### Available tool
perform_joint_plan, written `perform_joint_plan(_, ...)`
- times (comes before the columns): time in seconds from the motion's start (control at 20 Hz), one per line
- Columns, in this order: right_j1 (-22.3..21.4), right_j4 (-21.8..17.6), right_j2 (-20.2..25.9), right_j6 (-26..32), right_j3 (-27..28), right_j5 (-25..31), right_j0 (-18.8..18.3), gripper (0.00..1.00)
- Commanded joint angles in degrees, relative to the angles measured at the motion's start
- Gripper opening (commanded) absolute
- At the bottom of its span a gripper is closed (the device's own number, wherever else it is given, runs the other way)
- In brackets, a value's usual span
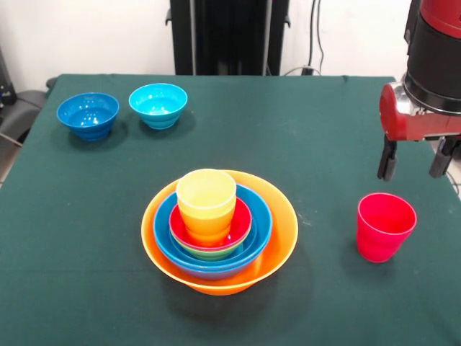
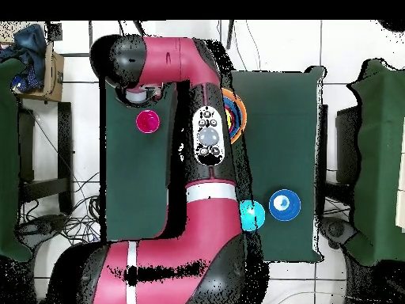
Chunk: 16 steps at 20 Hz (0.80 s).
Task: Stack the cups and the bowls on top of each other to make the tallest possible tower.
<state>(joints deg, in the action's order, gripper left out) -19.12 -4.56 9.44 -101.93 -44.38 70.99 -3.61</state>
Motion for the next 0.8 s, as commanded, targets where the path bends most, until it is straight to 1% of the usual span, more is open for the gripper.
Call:
perform_joint_plan(0.05, 0.5, -5.9, 3.1, 13.7, -8.9, -5.7, -0.9, 1.0)
perform_joint_plan(0.3, 1.0, -7.0, 3.3, 14.1, -9.4, -7.4, -1.4, 1.0)
perform_joint_plan(0.8, 3.6, -9.8, 3.7, 14.4, -8.8, -10.9, -2.4, 1.0)
